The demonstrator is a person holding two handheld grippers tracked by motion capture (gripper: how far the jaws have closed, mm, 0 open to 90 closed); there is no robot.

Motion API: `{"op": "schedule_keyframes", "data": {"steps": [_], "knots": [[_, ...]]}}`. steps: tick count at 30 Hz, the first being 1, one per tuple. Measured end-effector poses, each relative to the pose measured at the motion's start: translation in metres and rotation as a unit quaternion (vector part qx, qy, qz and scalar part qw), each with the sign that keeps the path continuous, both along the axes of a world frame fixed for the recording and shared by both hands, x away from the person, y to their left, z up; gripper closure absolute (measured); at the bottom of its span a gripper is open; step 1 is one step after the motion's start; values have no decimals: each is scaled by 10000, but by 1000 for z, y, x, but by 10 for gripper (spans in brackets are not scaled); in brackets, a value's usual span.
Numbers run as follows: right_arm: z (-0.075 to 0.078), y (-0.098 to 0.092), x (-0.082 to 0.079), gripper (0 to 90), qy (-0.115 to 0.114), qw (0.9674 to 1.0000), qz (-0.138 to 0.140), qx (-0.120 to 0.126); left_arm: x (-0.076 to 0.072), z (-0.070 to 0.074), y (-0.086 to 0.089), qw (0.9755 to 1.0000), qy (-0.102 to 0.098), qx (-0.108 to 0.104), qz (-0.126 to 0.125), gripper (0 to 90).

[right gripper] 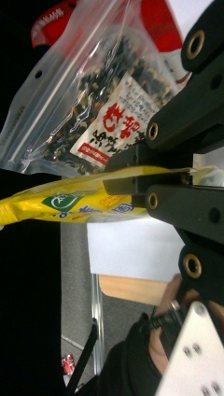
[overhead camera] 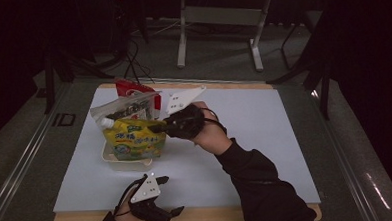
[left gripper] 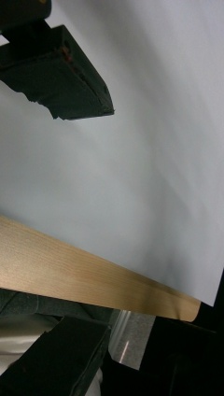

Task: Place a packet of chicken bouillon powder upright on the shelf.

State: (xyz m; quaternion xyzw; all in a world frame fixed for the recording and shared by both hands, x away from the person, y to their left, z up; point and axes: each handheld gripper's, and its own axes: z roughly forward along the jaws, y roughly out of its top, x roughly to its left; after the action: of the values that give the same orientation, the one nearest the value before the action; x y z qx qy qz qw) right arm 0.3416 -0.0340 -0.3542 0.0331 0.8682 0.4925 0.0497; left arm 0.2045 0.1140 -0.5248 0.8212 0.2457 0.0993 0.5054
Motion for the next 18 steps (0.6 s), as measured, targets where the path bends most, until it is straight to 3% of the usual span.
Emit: {"op": "schedule_keyframes", "data": {"steps": [7,13,14,16,18], "knots": [[-19,33,12,900,333,9994,33,-1,0,0,1,10000,-37,-1,15,12],[-44,48,16,896,484,9986,-88,-203,1,-1,2,10000,-9,-22,36,12],[-48,48,18,860,494,9985,-119,-192,1,-1,2,10000,-14,-15,44,12],[-54,46,20,695,663,9976,-155,-100,1,0,3,10000,-30,-41,74,12],[-57,41,20,591,658,9976,-198,-55,1,0,4,9999,-35,-59,108,12]]}}
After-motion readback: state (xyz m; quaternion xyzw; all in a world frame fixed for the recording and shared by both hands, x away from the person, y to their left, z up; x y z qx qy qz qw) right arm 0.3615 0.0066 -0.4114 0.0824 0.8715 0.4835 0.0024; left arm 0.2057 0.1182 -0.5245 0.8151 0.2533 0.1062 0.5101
